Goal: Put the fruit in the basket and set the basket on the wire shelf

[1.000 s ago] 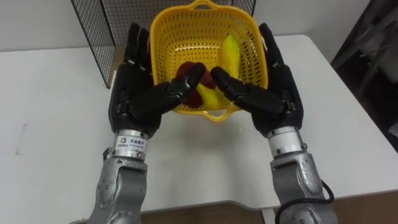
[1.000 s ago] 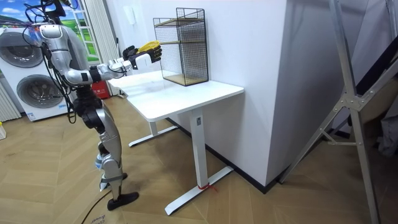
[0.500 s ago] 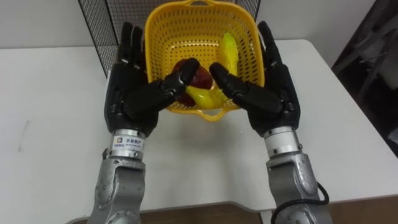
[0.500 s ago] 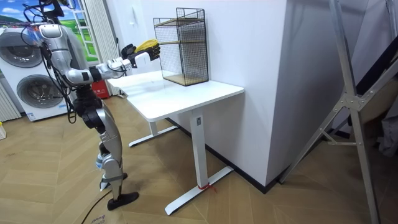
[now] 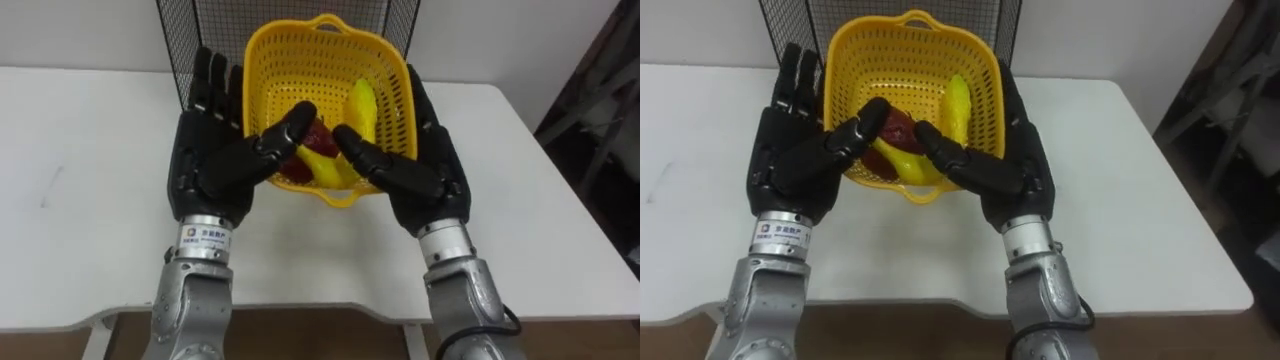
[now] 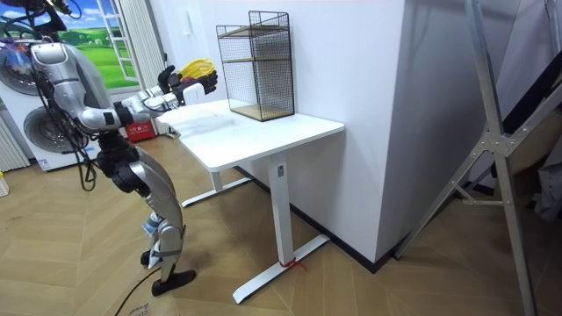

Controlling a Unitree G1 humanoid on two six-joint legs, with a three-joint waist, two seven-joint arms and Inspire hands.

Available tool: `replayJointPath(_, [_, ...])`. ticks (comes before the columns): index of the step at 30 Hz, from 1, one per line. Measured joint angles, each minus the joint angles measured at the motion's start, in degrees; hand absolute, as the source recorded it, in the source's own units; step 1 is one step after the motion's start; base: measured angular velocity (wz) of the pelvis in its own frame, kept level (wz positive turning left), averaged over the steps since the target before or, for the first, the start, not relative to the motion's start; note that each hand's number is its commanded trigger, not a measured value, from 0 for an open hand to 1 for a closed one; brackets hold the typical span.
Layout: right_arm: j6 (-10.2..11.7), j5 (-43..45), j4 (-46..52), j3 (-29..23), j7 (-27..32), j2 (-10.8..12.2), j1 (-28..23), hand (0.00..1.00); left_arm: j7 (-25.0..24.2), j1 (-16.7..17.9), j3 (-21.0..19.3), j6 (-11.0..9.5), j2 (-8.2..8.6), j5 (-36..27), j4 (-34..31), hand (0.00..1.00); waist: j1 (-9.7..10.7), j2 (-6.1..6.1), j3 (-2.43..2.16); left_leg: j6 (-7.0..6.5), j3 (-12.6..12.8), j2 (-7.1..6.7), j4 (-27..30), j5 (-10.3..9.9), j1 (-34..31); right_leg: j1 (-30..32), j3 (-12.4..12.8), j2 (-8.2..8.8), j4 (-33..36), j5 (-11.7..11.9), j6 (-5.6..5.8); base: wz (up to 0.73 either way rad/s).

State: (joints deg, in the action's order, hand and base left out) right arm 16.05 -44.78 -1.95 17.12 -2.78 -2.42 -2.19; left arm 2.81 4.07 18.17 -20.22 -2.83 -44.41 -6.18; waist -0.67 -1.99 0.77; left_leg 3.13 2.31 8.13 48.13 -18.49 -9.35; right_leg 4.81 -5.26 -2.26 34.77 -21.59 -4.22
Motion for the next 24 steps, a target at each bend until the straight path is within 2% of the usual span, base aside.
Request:
replayJointPath(1, [0.0, -0.31, -0.02, 0.07, 0.0, 0.07, -0.05, 0.0, -0.03, -0.03, -0.04, 0.0, -0.07, 0.0, 0.02, 0.0, -0.07, -0.87, 0.31, -0.13, -0.2, -0.55, 1.24, 1.42, -1.36, -0.63, 1.32, -0.28, 0.0, -0.1, -0.5, 0.2])
replayJointPath(2, [0.01, -0.47, -0.03, 0.03, 0.0, 0.06, -0.11, 0.0, -0.11, -0.03, 0.02, 0.01, -0.11, 0.12, 0.11, 0.0, 0.47, -1.25, 0.24, -0.07, -0.44, -1.63, 0.54, 1.48, -2.14, -0.69, 2.31, -0.31, -0.02, -0.13, -0.7, 0.5])
replayJointPath(3, [0.05, -0.43, -0.1, -0.4, 0.0, 0.0, -0.12, 0.0, -0.48, -0.04, 0.2, 0.29, -0.03, 0.19, 0.23, 0.0, 1.16, -2.19, 0.31, -0.09, -0.68, -3.88, -3.35, 1.5, -3.82, -0.66, 4.25, -0.19, -0.18, -0.16, -0.88, 0.54])
replayJointPath(4, [0.05, -0.36, -0.3, -0.64, 0.01, -0.1, -0.1, 0.0, -0.85, 0.0, 0.3, 0.42, 0.11, 0.19, 0.27, 0.0, 1.05, -2.1, 0.25, -0.11, -0.45, -5.64, -8.63, 1.94, -5.43, -0.71, 5.83, -0.2, -0.79, 0.09, -0.92, 0.42])
replayJointPath(5, [-0.1, -0.28, -0.4, -0.59, 0.01, -0.18, -0.22, 0.0, -0.93, 0.07, 0.31, 0.43, 0.19, 0.19, 0.26, 0.0, 0.98, -1.82, 0.02, 0.05, -0.39, -6.16, -11.63, 2.73, -5.85, -0.79, 6.37, -0.21, -1.29, 0.31, -0.83, 0.0])
replayJointPath(6, [-0.68, -0.03, -0.4, -0.35, 0.01, -0.34, -0.61, 0.0, -1.11, 0.12, 0.06, 0.41, 0.2, 0.18, 0.26, 0.0, 0.01, -1.12, -0.34, -0.34, -0.68, -6.63, -17.92, 5.15, -6.15, -0.87, 7.06, -0.21, -2.03, 0.63, -0.76, -0.19])
replayJointPath(7, [-0.95, 0.0, -0.39, -0.19, 0.0, -0.28, -0.96, 0.0, -1.15, 0.18, -0.06, 0.39, 0.15, 0.18, 0.27, 0.0, -0.4, -0.97, -0.44, -0.75, -0.8, -6.77, -20.1, 6.98, -6.06, -1.1, 7.23, -0.13, -2.23, 0.63, -0.77, -0.33])
replayJointPath(8, [-1.18, -0.05, -0.36, 0.22, 0.0, -0.32, -1.67, 0.0, -1.18, 0.54, -0.09, 0.23, 0.11, 0.18, 0.27, 0.0, -1.08, -0.83, -0.73, -1.21, -0.5, -7.0, -21.4, 9.49, -4.81, -1.79, 7.32, 0.32, -2.35, 0.48, -0.53, -0.24])
replayJointPath(9, [-1.18, -0.13, -0.33, 0.3, -0.01, -0.43, -1.91, 0.0, -1.18, 0.78, -0.04, 0.3, 0.05, 0.13, 0.28, 0.0, -1.11, -0.85, -0.69, -2.24, -0.13, -7.16, -21.53, 10.37, -3.94, -2.76, 7.21, 0.63, -2.82, 0.21, -0.21, -0.2])
replayJointPath(11, [-1.15, -0.23, 0.1, 0.34, -0.12, -1.39, -1.9, 0.0, -1.31, 1.13, 0.14, 0.36, -0.1, 0.13, 0.27, 0.0, -1.12, -1.43, -0.63, -3.33, 0.32, -7.68, -21.14, 11.42, -3.44, -3.44, 6.52, 1.43, -3.16, -0.47, 0.42, -0.1])
replayJointPath(15, [-0.94, -0.1, 0.96, 0.41, -1.07, -2.48, -1.92, 0.0, -1.34, 1.17, 0.16, 0.43, -0.47, 0.13, 0.21, 0.0, -0.75, -1.95, -0.69, -5.33, 1.63, -9.61, -20.5, 9.57, -3.23, -4.46, 6.33, 4.03, -5.16, -1.49, 2.2, -0.06])
replayJointPath(18, [-0.84, -0.09, 0.97, 0.59, -1.06, -2.48, -1.85, 0.0, -1.24, 0.74, 0.13, 0.36, -0.52, 0.13, 0.2, 0.0, -0.63, -2.16, -0.55, -6.51, 2.27, -11.14, -19.83, 7.89, -2.9, -5.07, 4.83, 6.16, -4.89, -2.35, 3.77, -0.02])
replayJointPath(20, [-0.8, -0.09, 0.97, 0.59, -1.06, -2.45, -1.76, 0.0, -1.24, 0.2, 0.11, 0.29, -0.5, 0.13, 0.19, 0.0, -0.6, -2.44, -0.36, -7.02, 2.29, -11.87, -19.2, 6.8, -2.96, -5.06, 4.3, 6.7, -4.23, -2.85, 4.62, 0.06])
replayJointPath(22, [-0.76, -0.11, 0.97, 0.56, -1.06, -2.43, -1.55, 0.0, -1.23, 0.14, 0.12, 0.27, -0.53, 0.24, 0.2, 0.0, -0.17, -2.66, 0.02, -7.76, 2.62, -12.06, -17.63, 4.49, -3.15, -4.67, 3.39, 7.75, -1.45, -3.21, 5.3, 0.02])
replayJointPath(24, [-0.72, -0.11, 0.98, 0.53, -1.05, -2.49, -1.23, 0.0, -1.23, 0.13, 0.12, 0.23, -0.55, 0.23, 0.19, 0.0, -0.13, -2.85, 0.06, -8.35, 3.04, -12.65, -16.54, 3.12, -3.03, -3.33, 3.1, 8.4, 3.07, -3.38, 5.75, -0.06])
